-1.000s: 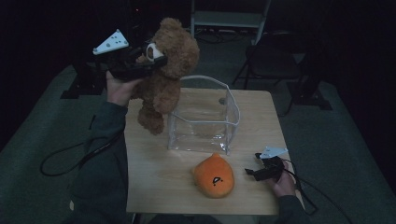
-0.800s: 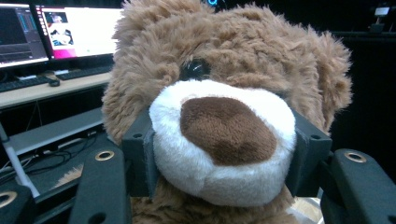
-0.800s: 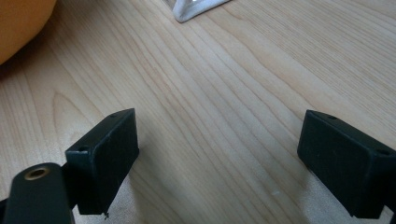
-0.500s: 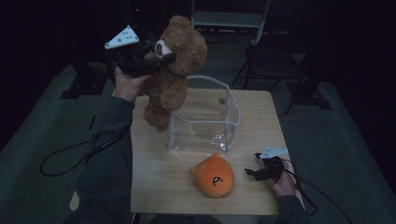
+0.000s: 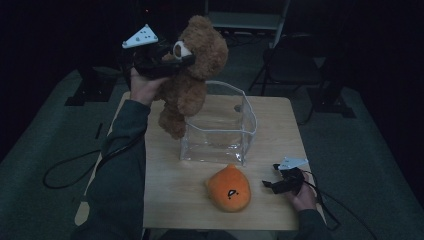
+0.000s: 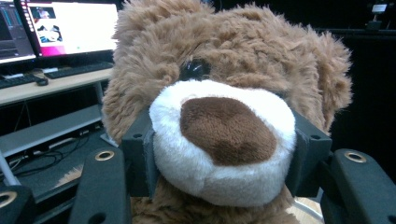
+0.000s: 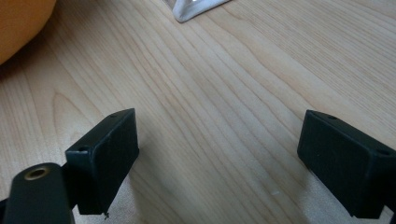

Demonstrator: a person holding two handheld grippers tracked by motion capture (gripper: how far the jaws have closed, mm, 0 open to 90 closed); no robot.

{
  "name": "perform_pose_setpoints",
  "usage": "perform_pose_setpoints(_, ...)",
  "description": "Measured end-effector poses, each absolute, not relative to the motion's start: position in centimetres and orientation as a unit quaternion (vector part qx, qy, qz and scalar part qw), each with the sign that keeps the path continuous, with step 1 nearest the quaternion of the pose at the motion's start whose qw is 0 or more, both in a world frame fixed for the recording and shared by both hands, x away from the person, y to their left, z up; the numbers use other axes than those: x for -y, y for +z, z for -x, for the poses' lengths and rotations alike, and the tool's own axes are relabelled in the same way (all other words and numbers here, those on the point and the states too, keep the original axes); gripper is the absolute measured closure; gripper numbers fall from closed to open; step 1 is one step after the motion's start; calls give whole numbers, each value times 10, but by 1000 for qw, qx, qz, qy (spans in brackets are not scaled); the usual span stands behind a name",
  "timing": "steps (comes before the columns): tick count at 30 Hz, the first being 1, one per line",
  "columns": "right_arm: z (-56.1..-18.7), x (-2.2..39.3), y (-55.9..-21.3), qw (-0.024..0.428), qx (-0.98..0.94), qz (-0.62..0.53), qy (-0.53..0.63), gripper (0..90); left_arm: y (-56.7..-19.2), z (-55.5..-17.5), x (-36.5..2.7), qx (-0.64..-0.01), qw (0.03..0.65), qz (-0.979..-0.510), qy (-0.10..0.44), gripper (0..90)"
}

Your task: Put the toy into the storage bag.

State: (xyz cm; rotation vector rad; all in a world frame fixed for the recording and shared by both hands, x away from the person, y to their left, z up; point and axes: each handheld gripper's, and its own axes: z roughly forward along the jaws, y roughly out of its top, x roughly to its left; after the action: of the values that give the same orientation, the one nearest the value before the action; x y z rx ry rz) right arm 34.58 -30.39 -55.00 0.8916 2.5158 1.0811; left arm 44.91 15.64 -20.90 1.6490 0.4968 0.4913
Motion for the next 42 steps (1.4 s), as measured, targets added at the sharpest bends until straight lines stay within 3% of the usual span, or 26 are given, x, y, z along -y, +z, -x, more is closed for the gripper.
perform_pose_setpoints(42,-346,304,-550,130,-867,-307,372,117,-203,-475,-86,-219,640,-715,177,406)
